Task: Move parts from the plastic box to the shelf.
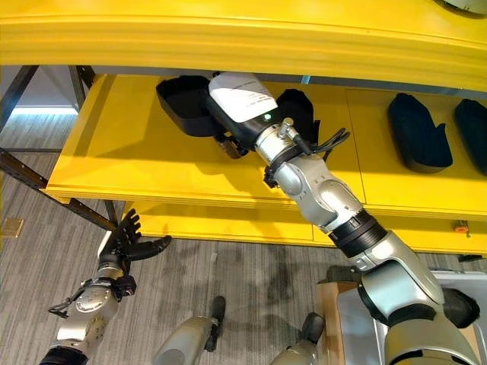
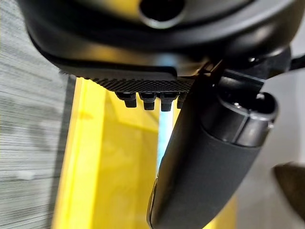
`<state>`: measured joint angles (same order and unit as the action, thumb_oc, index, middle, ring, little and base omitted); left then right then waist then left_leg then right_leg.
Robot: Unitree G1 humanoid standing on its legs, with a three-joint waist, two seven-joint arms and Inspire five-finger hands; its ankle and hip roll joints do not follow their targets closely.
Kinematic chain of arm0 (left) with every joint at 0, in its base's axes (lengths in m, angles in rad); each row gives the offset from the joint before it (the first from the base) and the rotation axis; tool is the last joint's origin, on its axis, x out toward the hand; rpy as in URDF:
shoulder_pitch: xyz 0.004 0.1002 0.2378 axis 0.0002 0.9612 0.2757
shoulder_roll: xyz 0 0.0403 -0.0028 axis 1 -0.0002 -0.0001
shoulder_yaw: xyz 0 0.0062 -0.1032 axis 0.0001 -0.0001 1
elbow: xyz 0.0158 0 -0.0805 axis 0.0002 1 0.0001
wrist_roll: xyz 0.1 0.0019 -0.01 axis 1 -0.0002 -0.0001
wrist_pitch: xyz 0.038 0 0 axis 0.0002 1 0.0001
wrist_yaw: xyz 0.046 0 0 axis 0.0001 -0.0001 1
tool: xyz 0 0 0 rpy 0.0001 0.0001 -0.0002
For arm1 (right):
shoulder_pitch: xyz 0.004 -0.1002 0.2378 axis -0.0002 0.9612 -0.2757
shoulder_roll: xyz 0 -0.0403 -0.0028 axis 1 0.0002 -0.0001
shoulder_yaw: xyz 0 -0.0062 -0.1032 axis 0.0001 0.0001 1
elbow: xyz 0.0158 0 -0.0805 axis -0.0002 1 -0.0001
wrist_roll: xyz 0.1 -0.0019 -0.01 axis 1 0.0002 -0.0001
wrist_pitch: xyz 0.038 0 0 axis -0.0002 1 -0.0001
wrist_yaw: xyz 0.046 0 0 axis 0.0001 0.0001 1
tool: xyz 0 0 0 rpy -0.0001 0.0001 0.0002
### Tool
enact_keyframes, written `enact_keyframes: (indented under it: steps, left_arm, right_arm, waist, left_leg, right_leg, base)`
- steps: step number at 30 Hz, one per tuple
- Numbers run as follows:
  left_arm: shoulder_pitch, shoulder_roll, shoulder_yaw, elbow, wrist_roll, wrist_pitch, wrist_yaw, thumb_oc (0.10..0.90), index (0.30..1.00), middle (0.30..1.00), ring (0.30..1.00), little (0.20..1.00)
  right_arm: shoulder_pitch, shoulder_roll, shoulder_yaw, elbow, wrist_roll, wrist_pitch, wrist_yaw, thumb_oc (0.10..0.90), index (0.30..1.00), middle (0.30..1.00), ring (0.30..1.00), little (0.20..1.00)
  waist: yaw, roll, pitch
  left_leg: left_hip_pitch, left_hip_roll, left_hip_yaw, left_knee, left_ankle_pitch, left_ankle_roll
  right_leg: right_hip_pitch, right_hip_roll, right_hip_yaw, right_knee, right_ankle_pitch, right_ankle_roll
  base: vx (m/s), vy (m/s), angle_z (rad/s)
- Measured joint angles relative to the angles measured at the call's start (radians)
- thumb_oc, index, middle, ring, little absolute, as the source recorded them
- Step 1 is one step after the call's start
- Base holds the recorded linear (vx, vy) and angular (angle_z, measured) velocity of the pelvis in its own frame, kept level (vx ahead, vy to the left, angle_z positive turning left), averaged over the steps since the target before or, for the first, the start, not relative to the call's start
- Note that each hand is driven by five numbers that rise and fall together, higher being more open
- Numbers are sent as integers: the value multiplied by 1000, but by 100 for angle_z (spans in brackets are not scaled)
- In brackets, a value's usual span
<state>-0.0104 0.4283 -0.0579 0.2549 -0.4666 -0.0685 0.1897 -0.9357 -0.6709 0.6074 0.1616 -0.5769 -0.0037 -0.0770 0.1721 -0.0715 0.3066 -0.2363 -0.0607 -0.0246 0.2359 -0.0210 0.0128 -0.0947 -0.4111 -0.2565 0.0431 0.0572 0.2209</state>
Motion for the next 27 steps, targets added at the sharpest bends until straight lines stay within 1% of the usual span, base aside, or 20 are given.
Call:
enact_keyframes:
  steps: [1,2,3,4,6,8,15,27]
  left_arm:
    - [8,2,5,-1,0,0,-1,900,1000,1000,1000,1000]
    - [24,-14,9,-2,0,-1,0,900,1000,1000,1000,1000]
    - [46,-22,2,-10,0,-1,0,900,1000,1000,1000,1000]
    - [85,-22,-24,-26,0,-1,-5,900,1000,1000,1000,1000]
    - [117,-25,-41,-26,0,6,-8,900,1000,1000,1000,1000]
    - [114,-25,-43,-26,-1,7,-8,900,1000,1000,1000,1000]
    - [62,-25,-17,-33,-1,6,-5,900,1000,1000,1000,1000]
    - [70,-24,-16,-32,-1,5,-1,900,1000,1000,1000,1000]
  right_arm:
    - [3,-4,0,0,0,0,3,400,300,300,300,300]
    - [-3,-3,-3,0,0,-2,5,400,300,300,300,300]
    - [-9,4,-4,0,0,1,5,400,300,300,300,300]
    - [-13,3,-4,-1,0,-5,5,400,300,300,300,300]
    - [-29,-1,-5,-1,0,-6,5,400,300,300,300,300]
    - [-37,0,-13,-1,0,-3,4,400,300,300,300,300]
    - [-45,2,-35,-1,1,11,5,400,300,300,300,300]
    - [-48,49,-35,-1,11,10,5,400,300,300,300,300]
  waist:
    - [2,-21,-1]
    - [5,-20,2]
    - [2,-8,1]
    - [0,4,0]
    - [0,8,0]
    - [-3,9,0]
    - [-2,9,0]
    - [1,9,0]
  left_leg:
    - [6,-6,-12,-4,0,-13]
    - [8,-3,-25,-3,-3,-20]
    - [10,10,-31,-13,-2,-22]
    - [10,35,-44,-20,14,-42]
    - [8,69,-57,-35,23,-58]
    - [9,77,-54,-42,24,-59]
    - [12,75,-48,-54,25,-61]
    - [13,74,-48,-55,26,-62]
  right_leg:
    - [32,35,-4,-2,7,-10]
    - [62,59,5,-27,49,-1]
    - [63,74,-4,-27,45,-22]
    - [59,104,-13,-26,40,-31]
    - [52,137,-30,-23,26,-56]
    - [47,144,-28,-23,22,-61]
    - [45,142,-26,-28,21,-61]
    - [46,140,-25,-27,21,-62]
  base:
    - [27,-53,58]
    - [19,-75,41]
    - [-4,-33,27]
    - [-6,-52,14]
    - [3,-28,-1]
    - [4,-8,-7]
    - [1,-1,0]
    - [0,0,0]
